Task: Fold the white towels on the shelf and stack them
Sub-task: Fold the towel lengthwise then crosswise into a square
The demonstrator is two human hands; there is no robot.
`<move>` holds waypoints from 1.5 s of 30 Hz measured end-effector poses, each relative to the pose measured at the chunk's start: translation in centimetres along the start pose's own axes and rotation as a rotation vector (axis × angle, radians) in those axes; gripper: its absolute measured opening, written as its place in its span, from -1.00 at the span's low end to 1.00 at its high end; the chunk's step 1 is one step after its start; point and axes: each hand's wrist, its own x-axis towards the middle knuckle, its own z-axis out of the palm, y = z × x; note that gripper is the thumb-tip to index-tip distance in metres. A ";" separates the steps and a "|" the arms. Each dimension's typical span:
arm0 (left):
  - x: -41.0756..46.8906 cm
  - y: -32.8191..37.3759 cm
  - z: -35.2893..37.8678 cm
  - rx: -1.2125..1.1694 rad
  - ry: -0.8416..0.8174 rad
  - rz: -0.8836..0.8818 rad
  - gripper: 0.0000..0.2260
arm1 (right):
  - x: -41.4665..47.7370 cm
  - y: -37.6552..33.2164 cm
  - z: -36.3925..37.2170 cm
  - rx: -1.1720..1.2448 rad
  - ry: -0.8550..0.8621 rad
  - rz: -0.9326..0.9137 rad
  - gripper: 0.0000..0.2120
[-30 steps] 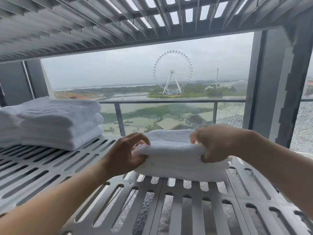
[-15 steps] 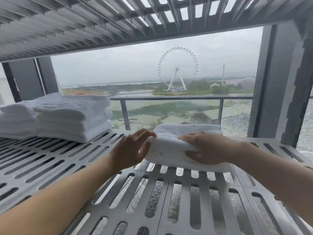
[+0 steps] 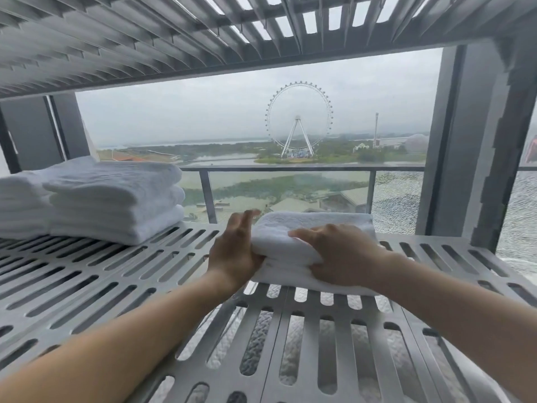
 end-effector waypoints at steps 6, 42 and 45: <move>0.6 -0.3 -1.1 -0.047 -0.231 0.126 -0.28 | -0.4 -1.2 0.4 -0.145 -0.052 0.194 -0.66; 0.1 4.8 -2.3 0.095 -0.447 0.513 -0.47 | -11.1 3.8 -2.1 0.315 0.185 0.343 -0.29; -0.6 7.5 -1.1 0.084 -0.420 0.524 -0.52 | -11.4 4.2 -1.2 0.369 0.199 0.346 -0.36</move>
